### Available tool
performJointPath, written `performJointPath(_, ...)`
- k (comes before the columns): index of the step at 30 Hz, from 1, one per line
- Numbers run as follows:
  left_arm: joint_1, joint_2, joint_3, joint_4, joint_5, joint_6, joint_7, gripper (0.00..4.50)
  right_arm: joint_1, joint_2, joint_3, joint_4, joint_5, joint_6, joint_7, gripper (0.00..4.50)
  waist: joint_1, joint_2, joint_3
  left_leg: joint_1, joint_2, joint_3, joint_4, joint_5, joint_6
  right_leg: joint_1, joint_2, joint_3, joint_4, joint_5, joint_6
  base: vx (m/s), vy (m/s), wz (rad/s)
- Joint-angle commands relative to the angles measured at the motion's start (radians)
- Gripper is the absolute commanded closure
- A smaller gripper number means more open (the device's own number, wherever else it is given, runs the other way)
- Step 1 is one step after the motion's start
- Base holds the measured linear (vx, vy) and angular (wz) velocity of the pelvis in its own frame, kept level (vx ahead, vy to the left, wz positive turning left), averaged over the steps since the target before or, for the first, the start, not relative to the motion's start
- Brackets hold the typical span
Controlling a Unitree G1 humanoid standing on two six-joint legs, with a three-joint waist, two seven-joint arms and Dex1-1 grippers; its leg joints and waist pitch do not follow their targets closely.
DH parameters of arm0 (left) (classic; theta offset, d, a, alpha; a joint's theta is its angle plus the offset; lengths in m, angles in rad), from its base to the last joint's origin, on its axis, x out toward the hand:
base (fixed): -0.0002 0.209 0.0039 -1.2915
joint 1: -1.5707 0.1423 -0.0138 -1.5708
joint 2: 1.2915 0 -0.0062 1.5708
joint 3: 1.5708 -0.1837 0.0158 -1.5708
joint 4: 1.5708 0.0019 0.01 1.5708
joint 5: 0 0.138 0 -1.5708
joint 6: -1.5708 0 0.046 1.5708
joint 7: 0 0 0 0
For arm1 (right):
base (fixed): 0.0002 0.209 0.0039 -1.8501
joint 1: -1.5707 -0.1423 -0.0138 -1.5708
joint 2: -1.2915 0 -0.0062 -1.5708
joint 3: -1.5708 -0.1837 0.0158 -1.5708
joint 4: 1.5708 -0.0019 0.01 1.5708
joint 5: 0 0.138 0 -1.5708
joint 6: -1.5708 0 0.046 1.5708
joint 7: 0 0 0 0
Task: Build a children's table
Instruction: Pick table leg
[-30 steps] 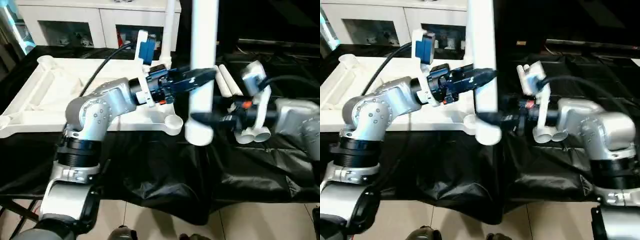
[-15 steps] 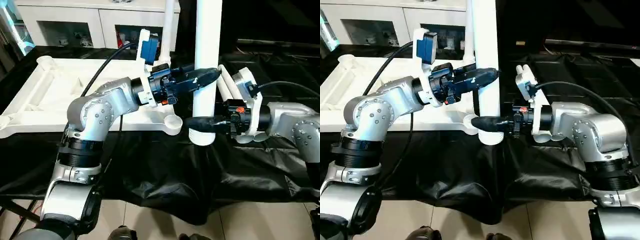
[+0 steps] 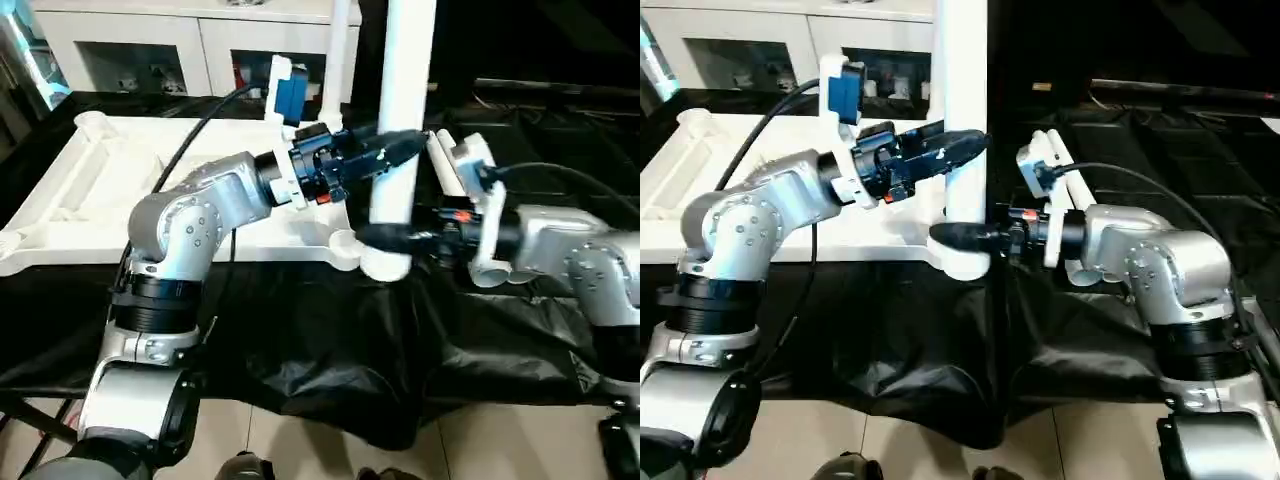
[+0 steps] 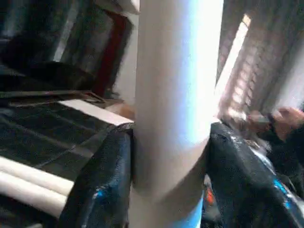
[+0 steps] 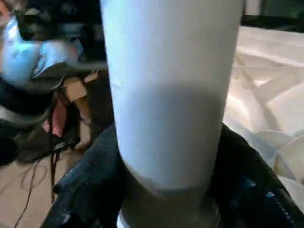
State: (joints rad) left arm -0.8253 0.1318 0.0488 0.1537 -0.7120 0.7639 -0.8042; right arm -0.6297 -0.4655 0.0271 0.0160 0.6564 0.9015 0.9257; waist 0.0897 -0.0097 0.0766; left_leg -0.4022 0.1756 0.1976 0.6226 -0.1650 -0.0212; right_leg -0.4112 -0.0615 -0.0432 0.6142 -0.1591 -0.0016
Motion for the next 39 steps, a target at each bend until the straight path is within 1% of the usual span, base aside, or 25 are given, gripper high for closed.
performJointPath(1, -0.032, -0.013, -0.017, -0.025, -0.011, 0.005, 0.007, 1.71, -0.013, -0.005, -0.06, 0.048, -0.037, 0.013, -0.086, 2.36, 0.0, -0.015, -0.09, 0.033, 0.049, -0.024, -0.065, -0.151, -0.005, 0.047, -0.075, 0.038, -0.071, -0.281, -0.199, 0.0, 0.0, 0.0)
performJointPath(3, -0.04, -0.026, -0.011, -0.021, 0.039, -0.023, 0.089, 1.47, -0.014, 0.016, -0.06, 0.044, -0.055, 0.004, -0.135, 2.44, -0.001, -0.014, -0.089, 0.032, 0.05, -0.025, -0.067, -0.15, -0.007, 0.048, -0.075, 0.038, -0.072, -0.274, -0.192, 0.0, 0.0, 0.0)
performJointPath(4, -0.051, -0.043, 0.001, -0.009, 0.071, -0.02, 0.173, 1.38, -0.009, 0.031, -0.053, 0.04, -0.078, -0.017, -0.171, 2.46, -0.002, -0.016, -0.09, 0.033, 0.05, -0.023, -0.066, -0.145, -0.011, 0.048, -0.073, 0.039, -0.07, -0.266, -0.189, 0.0, 0.0, 0.0)
performJointPath(6, -0.062, -0.072, 0.02, 0.001, 0.104, -0.004, 0.29, 1.38, -0.002, 0.053, -0.039, 0.033, -0.113, -0.047, -0.217, 2.46, -0.002, -0.017, -0.09, 0.033, 0.049, -0.023, -0.065, -0.145, -0.021, 0.048, -0.075, 0.039, -0.071, -0.265, -0.19, 0.0, 0.0, 0.0)
performJointPath(7, -0.063, -0.076, 0.022, 0.002, 0.107, 0.0, 0.305, 1.15, -0.001, 0.056, -0.038, 0.032, -0.116, -0.049, -0.223, 2.49, -0.002, -0.02, -0.09, 0.03, 0.048, -0.023, -0.066, -0.143, -0.019, 0.051, -0.075, 0.039, -0.07, -0.263, -0.188, 0.0, 0.0, 0.0)
performJointPath(8, -0.064, -0.084, 0.023, 0.001, 0.12, -0.004, 0.332, 1.07, 0.0, 0.06, -0.03, 0.031, -0.129, -0.061, -0.234, 2.5, -0.002, -0.021, -0.091, 0.029, 0.046, -0.022, -0.064, -0.141, -0.013, 0.052, -0.075, 0.039, -0.071, -0.262, -0.183, 0.0, 0.0, 0.0)
performJointPath(9, -0.064, -0.096, 0.02, -0.005, 0.144, -0.025, 0.366, 1.07, 0.002, 0.066, -0.015, 0.029, -0.155, -0.088, -0.252, 2.5, -0.002, -0.022, -0.091, 0.029, 0.047, -0.023, -0.065, -0.14, -0.011, 0.052, -0.075, 0.039, -0.071, -0.262, -0.18, 0.0, 0.0, 0.0)
performJointPath(10, -0.067, -0.105, 0.02, -0.003, 0.163, -0.038, 0.396, 1.07, 0.004, 0.068, -0.004, 0.025, -0.166, -0.1, -0.256, 2.51, -0.004, -0.025, -0.09, 0.026, 0.045, -0.023, -0.065, -0.133, -0.006, 0.054, -0.074, 0.039, -0.072, -0.26, -0.172, 0.0, 0.0, 0.0)
performJointPath(11, -0.072, -0.114, 0.027, 0.002, 0.168, -0.039, 0.424, 1.07, 0.004, 0.071, 0.002, 0.023, -0.172, -0.107, -0.26, 2.51, -0.004, -0.024, -0.091, 0.025, 0.046, -0.023, -0.064, -0.132, -0.005, 0.054, -0.075, 0.039, -0.072, -0.259, -0.17, 0.0, 0.0, 0.0)
performJointPath(12, -0.087, -0.128, 0.041, 0.029, 0.186, -0.044, 0.493, 1.07, 0.002, 0.08, 0.005, 0.021, -0.175, -0.109, -0.278, 2.51, -0.004, -0.026, -0.091, 0.026, 0.046, -0.023, -0.063, -0.128, -0.001, 0.054, -0.075, 0.039, -0.071, -0.26, -0.167, 0.0, 0.0, 0.0)
performJointPath(14, -0.087, -0.128, 0.041, 0.029, 0.186, -0.044, 0.493, 1.07, 0.002, 0.08, 0.005, 0.021, -0.175, -0.109, -0.278, 2.51, -0.004, -0.026, -0.091, 0.027, 0.043, -0.023, -0.062, -0.13, 0.007, 0.052, -0.073, 0.038, -0.075, -0.272, -0.163, 0.0, 0.0, 0.0)
performJointPath(15, -0.097, -0.145, 0.062, 0.055, 0.19, -0.04, 0.548, 1.07, -0.001, 0.092, 0.004, 0.019, -0.182, -0.111, -0.296, 2.51, -0.005, -0.027, -0.09, 0.027, 0.045, -0.023, -0.063, -0.132, 0.008, 0.051, -0.072, 0.038, -0.075, -0.275, -0.16, 0.0, 0.0, 0.0)
performJointPath(16, -0.103, -0.155, 0.077, 0.078, 0.192, -0.035, 0.583, 1.07, -0.004, 0.102, 0.006, 0.019, -0.192, -0.113, -0.309, 2.52, -0.005, -0.025, -0.09, 0.028, 0.045, -0.023, -0.063, -0.132, 0.007, 0.049, -0.071, 0.038, -0.075, -0.273, -0.162, 0.0, 0.0, 0.0)
performJointPath(19, -0.101, -0.169, 0.088, 0.079, 0.185, -0.03, 0.599, 1.07, -0.007, 0.111, 0.009, 0.021, -0.204, -0.119, -0.321, 2.52, -0.004, -0.025, -0.09, 0.029, 0.045, -0.025, -0.064, -0.142, 0.004, 0.05, -0.072, 0.036, -0.077, -0.28, -0.164, 0.0, 0.0, 0.0)
performJointPath(22, -0.1, -0.187, 0.098, 0.068, 0.176, -0.031, 0.617, 1.44, -0.01, 0.122, 0.013, 0.024, -0.215, -0.129, -0.332, 2.52, -0.003, -0.025, -0.091, 0.029, 0.046, -0.023, -0.063, -0.133, 0.008, 0.049, -0.072, 0.037, -0.075, -0.246, -0.175, 0.0, 0.0, 0.0)
performJointPath(23, -0.101, -0.191, 0.102, 0.068, 0.176, -0.036, 0.626, 1.44, -0.012, 0.127, 0.012, 0.025, -0.217, -0.132, -0.337, 2.52, -0.003, -0.026, -0.091, 0.029, 0.045, -0.023, -0.063, -0.134, 0.01, 0.049, -0.072, 0.037, -0.075, -0.246, -0.176, 0.0, 0.0, 0.0)
performJointPath(27, -0.105, -0.205, 0.119, 0.074, 0.167, -0.041, 0.647, 1.88, -0.015, 0.138, 0.008, 0.027, -0.223, -0.139, -0.348, 2.52, -0.003, -0.028, -0.091, 0.028, 0.045, -0.023, -0.064, -0.137, 0.012, 0.051, -0.073, 0.037, -0.076, -0.251, -0.174, 0.0, 0.0, 0.0)
performJointPath(29, -0.105, -0.207, 0.125, 0.073, 0.162, -0.041, 0.652, 1.88, -0.019, 0.147, 0.002, 0.032, -0.226, -0.144, -0.362, 2.52, -0.004, -0.027, -0.09, 0.028, 0.045, -0.024, -0.064, -0.141, 0.01, 0.05, -0.073, 0.036, -0.076, -0.258, -0.171, 0.0, 0.0, 0.0)
performJointPath(30, -0.104, -0.209, 0.128, 0.07, 0.161, -0.041, 0.653, 2.09, -0.021, 0.157, -0.008, 0.035, -0.219, -0.144, -0.369, 2.52, -0.005, -0.028, -0.09, 0.028, 0.044, -0.023, -0.064, -0.144, 0.01, 0.05, -0.073, 0.037, -0.076, -0.267, -0.168, 0.0, 0.0, 0.0)
performJointPath(31, -0.104, -0.209, 0.129, 0.068, 0.16, -0.04, 0.653, 2.17, -0.022, 0.16, -0.012, 0.036, -0.216, -0.143, -0.371, 2.17, -0.005, -0.027, -0.09, 0.028, 0.044, -0.024, -0.064, -0.144, 0.01, 0.05, -0.073, 0.036, -0.077, -0.27, -0.167, 0.0, 0.0, 0.0)
performJointPath(32, -0.102, -0.21, 0.131, 0.066, 0.162, -0.042, 0.654, 2.31, -0.027, 0.173, -0.031, 0.044, -0.205, -0.129, -0.39, 1.83, -0.005, -0.027, -0.09, 0.028, 0.045, -0.024, -0.064, -0.144, 0.01, 0.05, -0.073, 0.036, -0.077, -0.27, -0.166, 0.0, 0.0, 0.0)
performJointPath(34, -0.1, -0.207, 0.128, 0.066, 0.169, -0.047, 0.654, 2.34, -0.032, 0.183, -0.05, 0.052, -0.198, -0.1, -0.41, 1.81, -0.007, -0.027, -0.091, 0.028, 0.045, -0.025, -0.065, -0.138, 0.008, 0.05, -0.072, 0.035, -0.075, -0.264, -0.164, 0.0, 0.0, 0.0)
performJointPath(35, -0.1, -0.207, 0.128, 0.066, 0.169, -0.047, 0.654, 2.39, -0.032, 0.183, -0.05, 0.052, -0.198, -0.1, -0.41, 1.74, -0.008, -0.028, -0.091, 0.028, 0.045, -0.024, -0.065, -0.137, 0.008, 0.049, -0.071, 0.036, -0.076, -0.261, -0.164, 0.0, 0.0, 0.0)
performJointPath(36, -0.099, -0.203, 0.124, 0.067, 0.174, -0.05, 0.652, 2.56, -0.034, 0.183, -0.056, 0.051, -0.194, -0.089, -0.411, 1.5, -0.006, -0.028, -0.091, 0.029, 0.045, -0.024, -0.065, -0.135, 0.007, 0.049, -0.071, 0.036, -0.075, -0.254, -0.165, 0.0, 0.0, 0.0)
performJointPath(39, -0.098, -0.196, 0.121, 0.067, 0.182, -0.054, 0.651, 2.6, -0.033, 0.175, -0.062, 0.033, -0.172, -0.06, -0.397, 1.4, -0.004, -0.024, -0.09, 0.032, 0.046, -0.024, -0.066, -0.143, 0.005, 0.048, -0.071, 0.037, -0.075, -0.246, -0.164, 0.0, 0.0, 0.0)
